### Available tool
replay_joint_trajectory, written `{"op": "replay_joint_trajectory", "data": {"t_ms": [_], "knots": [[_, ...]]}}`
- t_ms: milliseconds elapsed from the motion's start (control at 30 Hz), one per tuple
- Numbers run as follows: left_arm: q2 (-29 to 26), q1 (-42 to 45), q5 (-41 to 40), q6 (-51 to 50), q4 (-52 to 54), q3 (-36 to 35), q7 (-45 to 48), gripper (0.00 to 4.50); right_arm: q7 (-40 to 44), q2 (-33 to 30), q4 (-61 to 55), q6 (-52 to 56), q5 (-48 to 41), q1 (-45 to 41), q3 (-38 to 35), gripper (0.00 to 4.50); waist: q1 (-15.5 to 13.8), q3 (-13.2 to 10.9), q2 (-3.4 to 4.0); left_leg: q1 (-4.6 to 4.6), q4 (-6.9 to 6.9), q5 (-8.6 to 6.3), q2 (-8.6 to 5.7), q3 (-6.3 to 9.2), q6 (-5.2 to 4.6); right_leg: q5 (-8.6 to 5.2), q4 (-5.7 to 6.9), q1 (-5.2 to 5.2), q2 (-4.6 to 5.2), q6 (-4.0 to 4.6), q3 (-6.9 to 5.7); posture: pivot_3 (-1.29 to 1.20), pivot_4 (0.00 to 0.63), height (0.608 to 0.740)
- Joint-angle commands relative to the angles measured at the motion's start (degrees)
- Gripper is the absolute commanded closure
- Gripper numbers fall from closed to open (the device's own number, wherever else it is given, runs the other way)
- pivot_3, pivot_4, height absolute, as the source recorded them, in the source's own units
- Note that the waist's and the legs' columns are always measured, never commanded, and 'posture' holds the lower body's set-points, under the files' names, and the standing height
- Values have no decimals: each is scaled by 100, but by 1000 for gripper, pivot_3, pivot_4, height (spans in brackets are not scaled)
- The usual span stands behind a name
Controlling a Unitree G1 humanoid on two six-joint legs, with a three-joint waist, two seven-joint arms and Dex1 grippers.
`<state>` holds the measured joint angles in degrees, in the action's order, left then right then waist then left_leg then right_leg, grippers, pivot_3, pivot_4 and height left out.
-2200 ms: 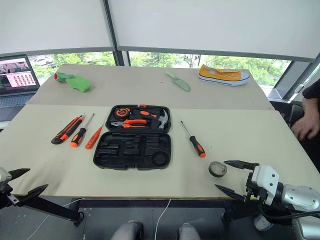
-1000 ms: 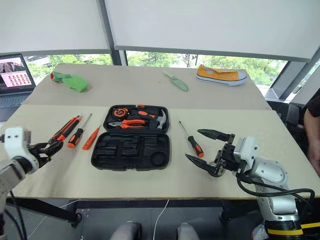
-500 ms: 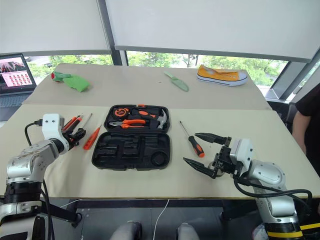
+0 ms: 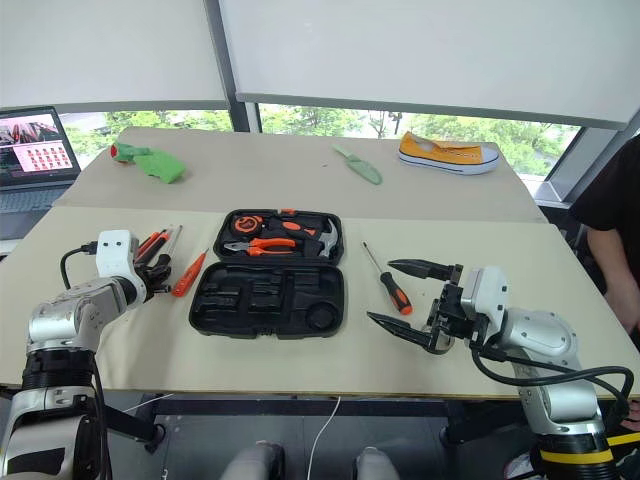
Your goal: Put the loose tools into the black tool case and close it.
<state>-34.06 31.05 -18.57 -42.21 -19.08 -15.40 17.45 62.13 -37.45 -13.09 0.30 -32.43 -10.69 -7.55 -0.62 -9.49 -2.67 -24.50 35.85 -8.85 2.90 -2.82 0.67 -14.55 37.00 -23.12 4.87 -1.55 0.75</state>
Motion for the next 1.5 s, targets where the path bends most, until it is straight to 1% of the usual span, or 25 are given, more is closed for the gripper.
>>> {"op": "replay_joint_trajectory", "data": {"t_ms": [33, 100, 133, 267, 300, 400, 500, 600, 733, 867, 933, 1167, 1233, 1300, 1333, 1400, 1500], "knots": [[-202, -49, -298, 732, 412, -398, 659, 3603, -131, 74, -136, 165, -338, -246, -208, 0, 3, -1, -2, -8, 0, 0, 1, 1, 0, 0, -1, -5, 0, 1, -1, 0, 150, 740], [-321, -114, -426, 1092, 549, -463, 1160, 3603, -315, 179, -181, 262, -476, -369, -278, 0, 6, -2, -3, -17, 1, 0, 2, 2, 0, 0, -1, -13, 0, 0, -2, 0, 150, 740], [-426, -171, -470, 1393, 645, -406, 1626, 3603, -330, 182, -214, 280, -497, -407, -289, 0, 10, -2, -3, -17, 1, 0, 2, 2, 0, 1, -1, -13, 0, 1, -2, 0, 150, 740], [-827, -101, -460, 2307, 643, 63, 3245, 3603, -152, 17, -257, 275, -398, -402, -272, 0, 3, -2, -2, -18, -1, 0, 2, 0, 0, 0, -4, -13, 1, 2, -3, 0, 150, 740], [-950, 0, -237, 2687, 556, 368, 3639, 3603, -51, -133, -190, 295, -285, -406, -248, 0, -11, -3, -1, -17, -1, -1, 1, 0, 0, 0, -5, -11, 2, 2, -3, 0, 150, 740], [-1146, 424, 759, 4235, 39, 1446, 4555, 3603, 231, -562, 186, 410, -135, -600, -260, 0, -61, -4, 1, -20, 3, -1, -7, -4, -1, 1, -13, -5, 16, 0, -14, 0, 150, 740], [-969, 883, 1216, 5204, -643, 2137, 5240, 3603, 400, -718, 400, 515, -181, -841, -210, 0, -50, -4, 1, -24, 9, 0, -7, -21, -2, 3, -26, -5, 23, 18, -10, 0, 150, 740], [-791, 1290, 1709, 6136, -1510, 2609, 5493, 3603, 458, -657, 328, 581, -177, -883, -72, 0, -17, -4, 1, -31, 13, 0, -5, -23, -12, 16, -26, -8, 19, -8, -8, 0, 150, 740], [-555, 1791, 2145, 6726, -2445, 2866, 5331, 3603, 442, -598, 201, 601, -147, -797, 9, 0, 20, -4, 1, -67, 15, -4, 2, -19, -24, 15, -19, -43, 4, -11, -2, 0, 150, 740], [-429, 2089, 2369, 6915, -3060, 2907, 5210, 3603, 395, -636, 173, 640, -176, -733, -92, 0, 9, -4, 1, -109, 36, -5, -1, -19, -27, 18, 4, -88, 4, -20, 0, 0, 150, 740], [-394, 2180, 2538, 6993, -3273, 2946, 5048, 3603, 376, -636, 132, 641, -180, -682, -110, 0, -1, -4, 1, -111, 43, -5, -2, -19, -27, 21, 7, -88, 4, -25, 0, 0, 150, 740], [-278, 2296, 2673, 7259, -3634, 2978, 5170, 3603, 249, -538, -31, 655, -183, -457, -103, 0, -1, -4, 1, -110, 67, -4, -1, -19, -29, 29, 10, -81, 4, -35, 3, 0, 150, 740], [-229, 2292, 2535, 7345, -3688, 2867, 5225, 2591, 216, -516, -54, 676, -197, -400, -111, 0, -1, -4, 1, -111, 70, -4, -1, -19, -29, 30, 10, -81, 4, -36, 4, 0, 150, 740], [-74, 2320, 2092, 7194, -3656, 2508, 5196, 2112, 209, -526, -109, 717, -215, -320, -111, 0, -2, -4, 1, -111, 70, -4, -1, -20, -29, 30, 11, -81, 4, -36, 5, 0, 150, 740], [12, 2354, 1795, 6944, -3595, 2263, 5222, 1611, 204, -540, -149, 772, -250, -273, -119, 0, -18, -4, 1, -111, 70, -4, -1, -20, -29, 31, 11, -81, 4, -36, 5, 0, 150, 740], [90, 2361, 1433, 6603, -3459, 1979, 5345, 962, 205, -563, -222, 841, -296, -194, -149, 0, -35, -4, 1, -124, 80, -4, 0, -15, -30, 32, 12, -83, 4, -38, 0, 0, 150, 740], [72, 2232, 1048, 5920, -3157, 1730, 5615, 962, 217, -604, -313, 950, -372, -53, -237, 0, -6, -4, 1, -141, 95, -5, -1, -14, -32, 37, 12, -93, 4, -46, 1, 0, 150, 740]]}}
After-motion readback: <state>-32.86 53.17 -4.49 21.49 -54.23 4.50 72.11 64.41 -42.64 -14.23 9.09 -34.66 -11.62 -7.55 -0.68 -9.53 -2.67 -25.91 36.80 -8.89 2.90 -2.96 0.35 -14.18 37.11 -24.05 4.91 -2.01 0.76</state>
